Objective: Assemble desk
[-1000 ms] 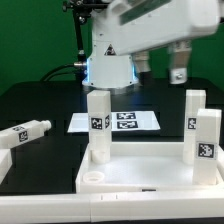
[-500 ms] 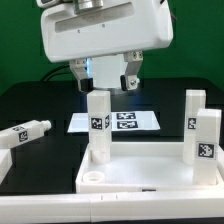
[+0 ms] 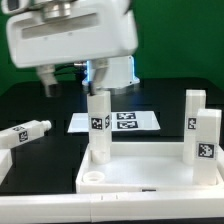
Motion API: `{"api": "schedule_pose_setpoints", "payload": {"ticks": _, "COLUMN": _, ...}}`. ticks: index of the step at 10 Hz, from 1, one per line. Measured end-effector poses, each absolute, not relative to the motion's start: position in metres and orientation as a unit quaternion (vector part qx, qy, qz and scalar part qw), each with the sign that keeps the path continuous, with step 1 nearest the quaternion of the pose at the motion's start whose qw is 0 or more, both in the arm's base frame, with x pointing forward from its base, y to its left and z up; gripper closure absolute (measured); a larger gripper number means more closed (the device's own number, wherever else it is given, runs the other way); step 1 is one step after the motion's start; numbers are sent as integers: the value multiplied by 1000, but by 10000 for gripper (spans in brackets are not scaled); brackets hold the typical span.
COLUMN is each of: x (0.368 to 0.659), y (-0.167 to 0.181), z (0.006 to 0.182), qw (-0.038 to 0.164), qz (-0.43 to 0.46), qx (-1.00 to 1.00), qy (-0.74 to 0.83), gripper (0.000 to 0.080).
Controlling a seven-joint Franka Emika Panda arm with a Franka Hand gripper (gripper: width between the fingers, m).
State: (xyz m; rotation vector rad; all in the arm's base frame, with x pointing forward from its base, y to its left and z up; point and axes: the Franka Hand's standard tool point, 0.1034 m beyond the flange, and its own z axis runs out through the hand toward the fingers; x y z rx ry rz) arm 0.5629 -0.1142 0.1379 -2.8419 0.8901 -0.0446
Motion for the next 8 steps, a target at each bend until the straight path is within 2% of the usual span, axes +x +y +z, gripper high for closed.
{"api": "schedule_pose_setpoints", "payload": {"ticks": 1, "x": 551, "y": -132, "z": 131, "qw": 92, "qz": 27, "qx": -944, "qy": 315, "gripper": 150}}
{"api": "schedule_pose_setpoints", "payload": {"ticks": 5, "x": 540, "y": -134, "z": 127, "qw": 127, "qz": 149, "qx": -928, "qy": 318, "gripper": 150}}
{"api": "schedule_pose_setpoints", "payload": {"ticks": 7, "x": 518, "y": -166, "z": 105, "qw": 150, "qz": 214, "qx": -917, "qy": 301, "gripper": 150}}
{"api": "schedule_pose_setpoints", "payload": {"ticks": 8, "x": 505, "y": -180, "z": 99, "qw": 170, "qz": 265, "qx": -899, "qy": 303, "gripper": 150}}
